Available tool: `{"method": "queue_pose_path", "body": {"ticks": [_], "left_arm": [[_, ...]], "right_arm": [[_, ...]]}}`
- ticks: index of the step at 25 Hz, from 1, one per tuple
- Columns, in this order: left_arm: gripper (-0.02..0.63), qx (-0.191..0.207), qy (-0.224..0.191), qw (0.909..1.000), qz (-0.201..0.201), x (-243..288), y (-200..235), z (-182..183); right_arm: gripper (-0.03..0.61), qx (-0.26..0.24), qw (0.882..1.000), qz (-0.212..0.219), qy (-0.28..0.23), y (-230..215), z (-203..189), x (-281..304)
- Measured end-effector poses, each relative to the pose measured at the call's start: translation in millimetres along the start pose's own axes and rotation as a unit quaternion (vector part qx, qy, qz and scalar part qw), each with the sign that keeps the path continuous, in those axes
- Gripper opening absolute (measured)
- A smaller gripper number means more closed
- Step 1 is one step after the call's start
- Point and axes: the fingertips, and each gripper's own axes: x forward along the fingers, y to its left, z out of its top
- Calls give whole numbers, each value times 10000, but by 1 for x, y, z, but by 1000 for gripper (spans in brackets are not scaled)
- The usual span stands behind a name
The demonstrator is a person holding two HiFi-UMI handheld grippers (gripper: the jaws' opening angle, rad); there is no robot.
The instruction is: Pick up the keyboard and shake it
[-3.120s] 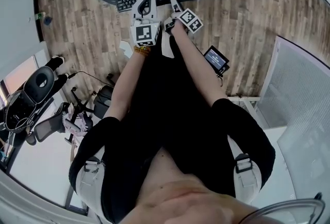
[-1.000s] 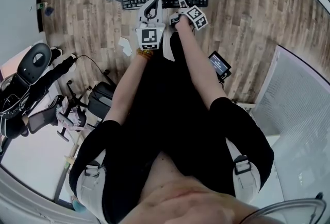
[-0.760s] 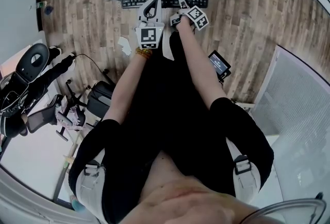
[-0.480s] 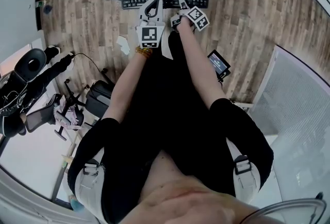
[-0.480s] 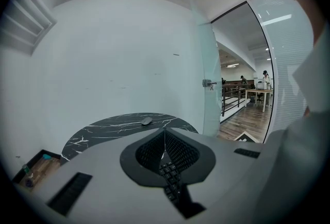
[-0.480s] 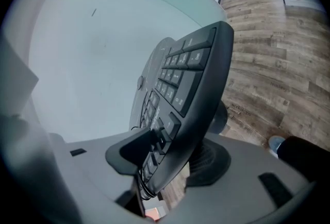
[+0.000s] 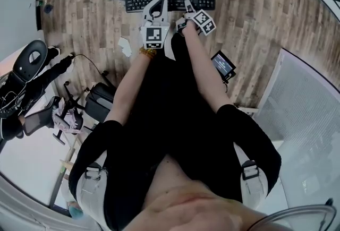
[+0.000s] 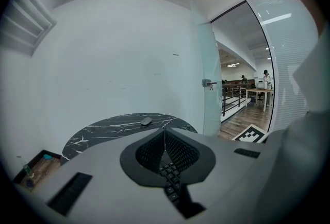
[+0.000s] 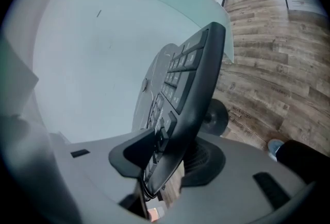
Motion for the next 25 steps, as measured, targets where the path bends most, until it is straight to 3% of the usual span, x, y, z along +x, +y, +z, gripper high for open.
{"method": "queue_pose_path", "body": {"ticks": [12, 25], "left_arm": [[14, 0, 26, 9999, 146, -4, 11, -2], [14, 7, 30, 9998, 208, -6, 17, -1]], "right_arm": [[97, 578, 9954, 742, -184, 11, 4, 4], [77, 614, 9890, 1329, -225, 34, 14, 5]]}}
